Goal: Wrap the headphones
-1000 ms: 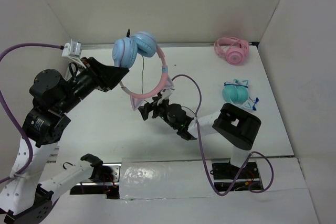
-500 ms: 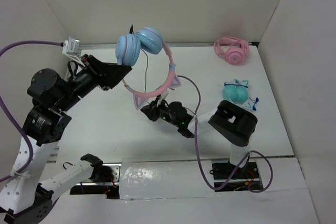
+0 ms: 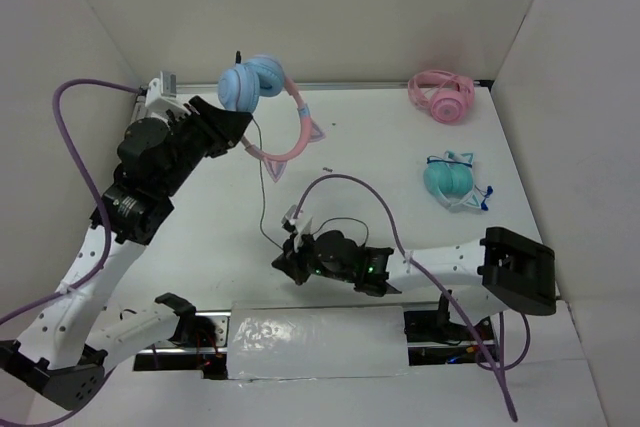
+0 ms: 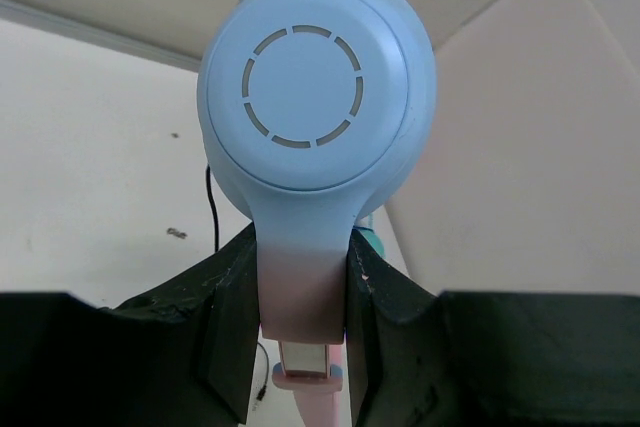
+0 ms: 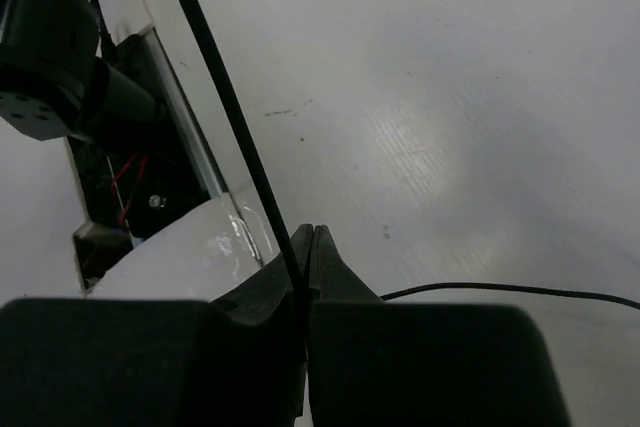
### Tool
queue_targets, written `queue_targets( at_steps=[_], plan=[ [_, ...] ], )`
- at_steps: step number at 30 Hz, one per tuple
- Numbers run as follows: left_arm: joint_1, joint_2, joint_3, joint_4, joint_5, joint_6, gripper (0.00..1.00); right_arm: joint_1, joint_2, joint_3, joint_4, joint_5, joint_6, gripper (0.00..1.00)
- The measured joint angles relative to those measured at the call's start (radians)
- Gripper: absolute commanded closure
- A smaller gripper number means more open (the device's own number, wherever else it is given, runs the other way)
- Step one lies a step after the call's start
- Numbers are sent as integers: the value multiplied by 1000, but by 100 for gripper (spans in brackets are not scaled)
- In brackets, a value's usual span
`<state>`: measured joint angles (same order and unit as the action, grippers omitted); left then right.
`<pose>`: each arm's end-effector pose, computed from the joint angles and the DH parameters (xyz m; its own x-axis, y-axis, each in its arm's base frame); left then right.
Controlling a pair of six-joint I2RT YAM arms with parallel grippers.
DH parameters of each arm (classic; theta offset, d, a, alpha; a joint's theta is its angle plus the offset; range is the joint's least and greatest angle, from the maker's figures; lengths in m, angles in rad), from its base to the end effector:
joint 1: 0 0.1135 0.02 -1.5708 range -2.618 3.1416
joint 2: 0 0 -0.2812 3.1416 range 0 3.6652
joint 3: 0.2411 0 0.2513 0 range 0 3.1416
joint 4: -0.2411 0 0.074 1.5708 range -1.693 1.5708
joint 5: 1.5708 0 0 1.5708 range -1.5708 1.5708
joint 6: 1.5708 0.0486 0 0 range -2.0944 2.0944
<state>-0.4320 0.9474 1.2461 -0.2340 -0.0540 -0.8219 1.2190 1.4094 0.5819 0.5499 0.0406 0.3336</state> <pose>0.1770 -0.0787 0.4789 -0.2304 -0.6991 -0.6769 0.2944 0.6129 -0.7333 0.1059 0.2828 0.2184 -0.3920 -0.1183 -0.9123 -0.8426 0.4442 0.3044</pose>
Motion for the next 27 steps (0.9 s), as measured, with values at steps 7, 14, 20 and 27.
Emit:
queue_targets(
  at_steps=[7, 14, 20, 27],
  plan=[
    [-1, 95, -42, 19, -143, -13, 100, 175, -31, 251, -436, 217, 10, 100],
    [-1, 84, -167, 41, -211, 24, 100, 190, -219, 355, -697, 409, -13, 100],
    [-1, -9, -265, 80, -144, 119, 100, 87, -434, 351, -768, 530, -71, 100],
    [-1, -95, -281, 106, 77, 229, 100, -177, -615, 275, -782, 499, -163, 100]
  ],
)
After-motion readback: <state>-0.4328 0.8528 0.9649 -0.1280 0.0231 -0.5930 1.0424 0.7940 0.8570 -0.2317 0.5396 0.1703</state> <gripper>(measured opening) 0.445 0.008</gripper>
